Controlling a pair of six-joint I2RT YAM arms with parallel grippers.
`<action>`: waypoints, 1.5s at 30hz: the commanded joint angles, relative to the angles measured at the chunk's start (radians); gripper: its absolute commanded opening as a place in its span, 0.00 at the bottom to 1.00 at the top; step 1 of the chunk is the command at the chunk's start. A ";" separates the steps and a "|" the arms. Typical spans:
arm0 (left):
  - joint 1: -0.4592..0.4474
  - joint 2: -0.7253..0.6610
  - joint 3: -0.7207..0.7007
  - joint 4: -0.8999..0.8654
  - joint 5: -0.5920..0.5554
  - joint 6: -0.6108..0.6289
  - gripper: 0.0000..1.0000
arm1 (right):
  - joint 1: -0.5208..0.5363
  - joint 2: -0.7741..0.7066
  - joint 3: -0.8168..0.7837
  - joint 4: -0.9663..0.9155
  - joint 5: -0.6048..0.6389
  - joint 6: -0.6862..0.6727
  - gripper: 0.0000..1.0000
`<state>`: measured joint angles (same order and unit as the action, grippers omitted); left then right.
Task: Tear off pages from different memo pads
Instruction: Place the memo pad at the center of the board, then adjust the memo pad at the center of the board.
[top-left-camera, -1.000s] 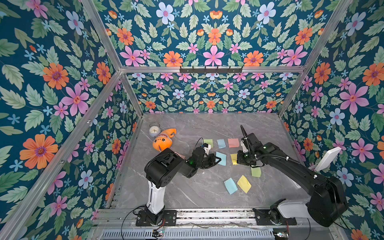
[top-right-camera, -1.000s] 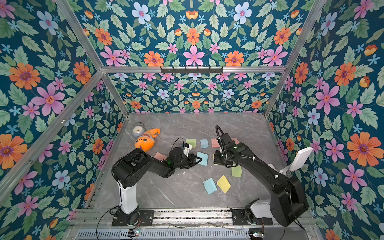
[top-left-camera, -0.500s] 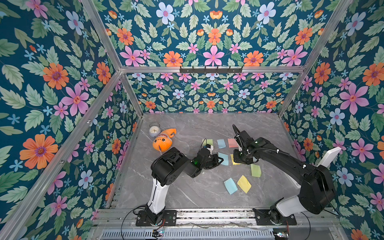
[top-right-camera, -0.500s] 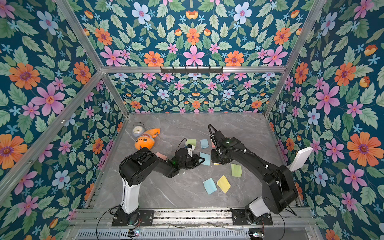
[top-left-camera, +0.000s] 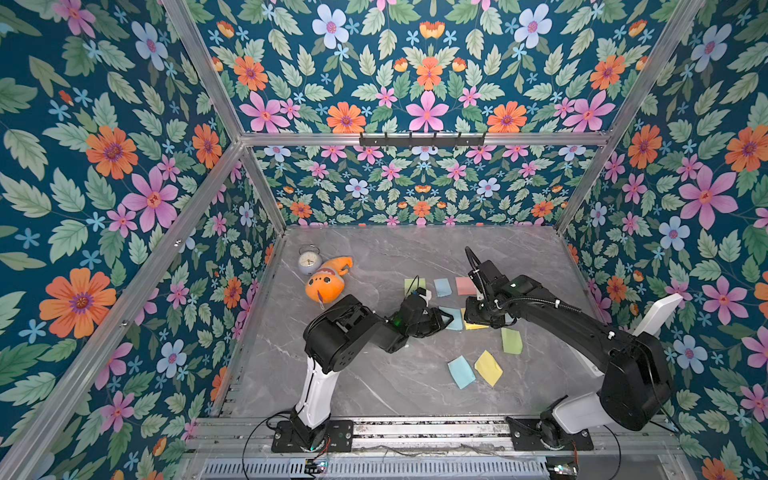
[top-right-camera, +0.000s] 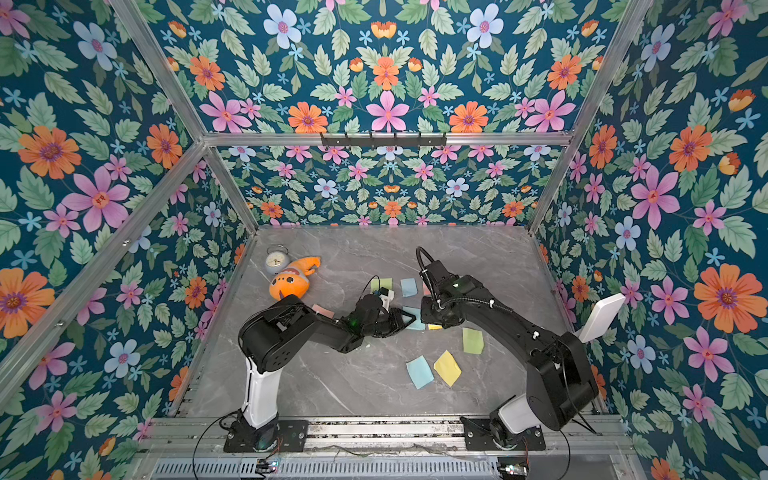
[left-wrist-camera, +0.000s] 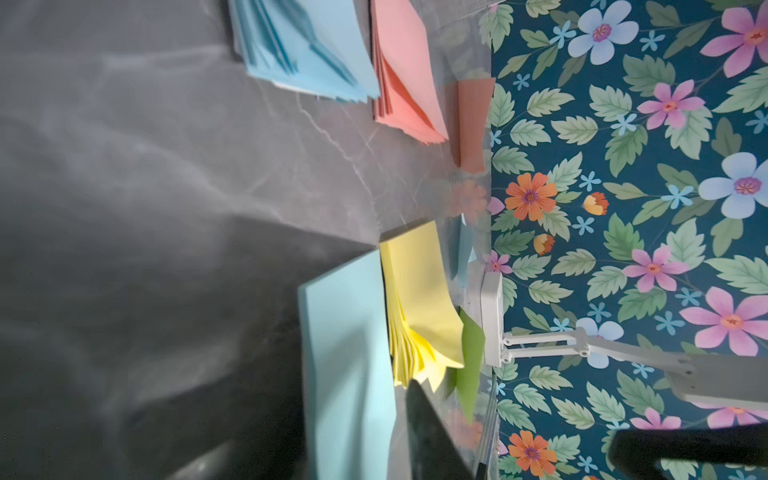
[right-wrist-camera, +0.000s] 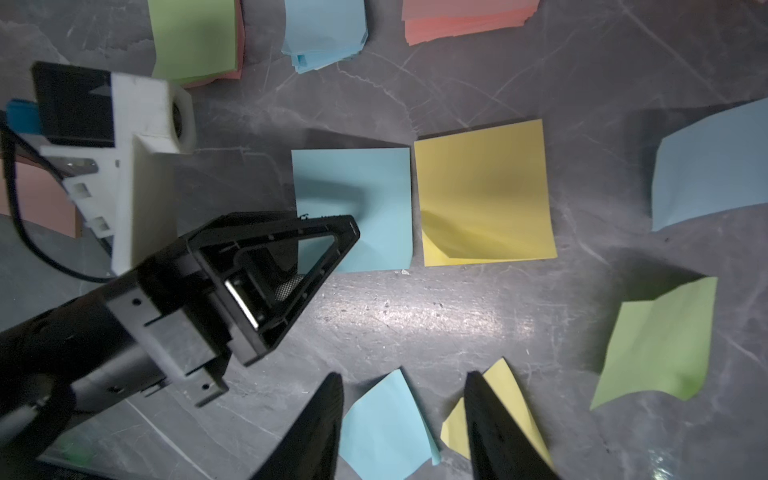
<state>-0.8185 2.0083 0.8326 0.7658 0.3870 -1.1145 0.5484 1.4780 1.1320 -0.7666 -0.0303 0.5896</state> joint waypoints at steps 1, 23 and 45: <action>0.000 -0.040 -0.005 -0.255 -0.033 0.048 0.51 | 0.005 0.008 0.008 0.019 0.012 -0.016 0.50; 0.279 -0.559 -0.165 -0.849 -0.319 0.490 0.64 | 0.136 0.162 0.207 -0.026 0.221 -0.071 0.90; 0.583 -0.402 -0.010 -0.838 -0.405 0.689 0.68 | 0.246 0.313 0.215 0.191 -0.040 0.018 0.77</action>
<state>-0.2359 1.5894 0.8097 -0.0479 -0.0013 -0.4603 0.7933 1.7905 1.3483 -0.6029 -0.0498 0.5915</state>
